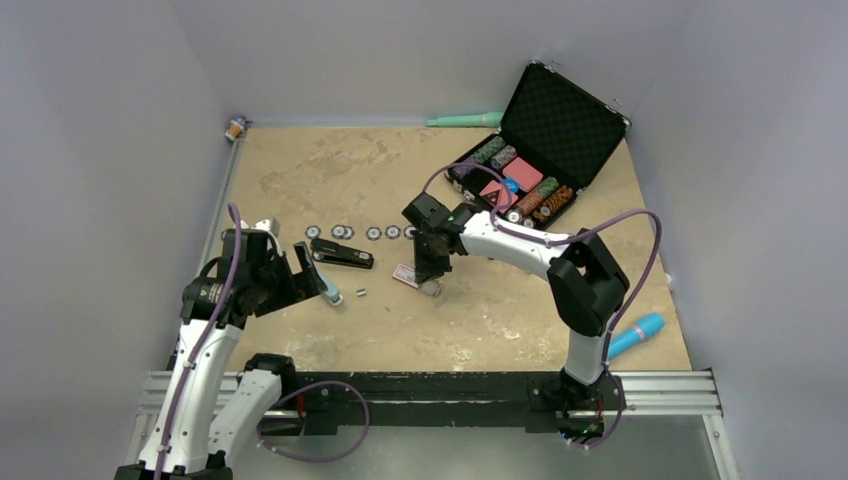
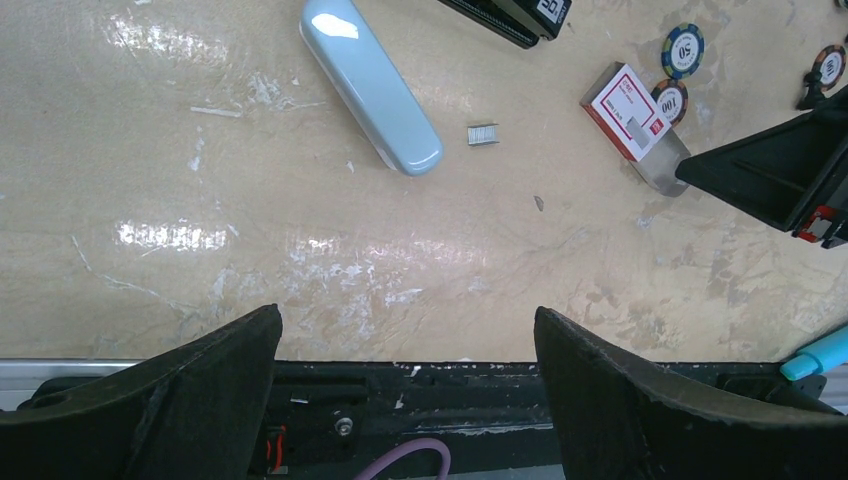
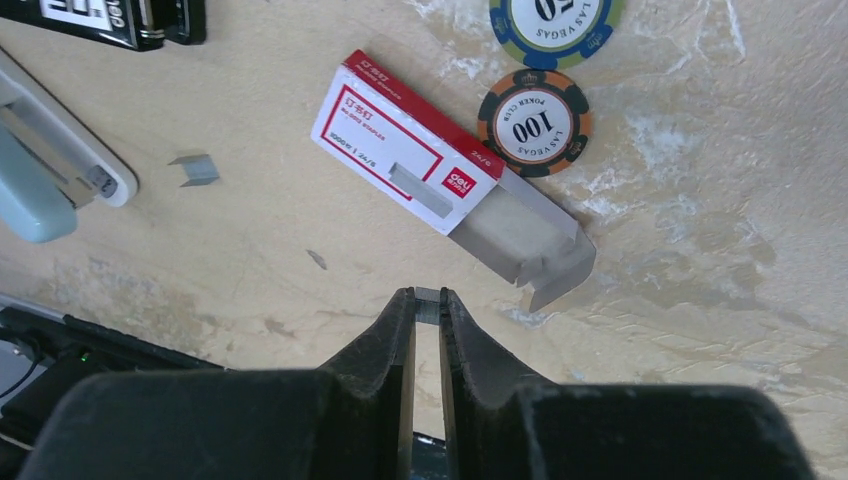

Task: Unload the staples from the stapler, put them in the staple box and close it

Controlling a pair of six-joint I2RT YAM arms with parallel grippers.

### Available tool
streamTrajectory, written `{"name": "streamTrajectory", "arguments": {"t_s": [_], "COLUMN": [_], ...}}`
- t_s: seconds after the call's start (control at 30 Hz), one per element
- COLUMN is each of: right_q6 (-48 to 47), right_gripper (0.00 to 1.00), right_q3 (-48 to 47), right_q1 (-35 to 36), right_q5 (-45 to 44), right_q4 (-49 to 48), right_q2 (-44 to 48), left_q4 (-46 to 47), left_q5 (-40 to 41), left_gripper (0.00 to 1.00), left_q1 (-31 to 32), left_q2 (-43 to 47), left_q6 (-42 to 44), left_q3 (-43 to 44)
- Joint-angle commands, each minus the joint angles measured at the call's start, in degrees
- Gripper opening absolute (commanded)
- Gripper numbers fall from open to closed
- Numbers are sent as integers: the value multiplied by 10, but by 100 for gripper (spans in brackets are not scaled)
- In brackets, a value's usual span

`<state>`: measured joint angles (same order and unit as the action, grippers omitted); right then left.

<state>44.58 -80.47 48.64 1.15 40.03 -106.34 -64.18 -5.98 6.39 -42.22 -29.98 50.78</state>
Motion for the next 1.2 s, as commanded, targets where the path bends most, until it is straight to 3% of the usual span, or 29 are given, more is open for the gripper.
{"name": "streamTrajectory", "arguments": {"t_s": [0.0,1.17], "right_q6": [30,52], "right_gripper": [10,5], "right_q3": [25,79], "right_q1": [-4,-33], "right_q5": [12,0], "right_q4": [-41,-95], "right_q2": [23,16], "left_q4": [16,22], "left_q5": [-10,-38], "left_gripper": [100,100], "left_q1": [-5,-13], "left_q2": [2,-14], "left_q6": [-1,6], "left_q3": [-2,-6]}}
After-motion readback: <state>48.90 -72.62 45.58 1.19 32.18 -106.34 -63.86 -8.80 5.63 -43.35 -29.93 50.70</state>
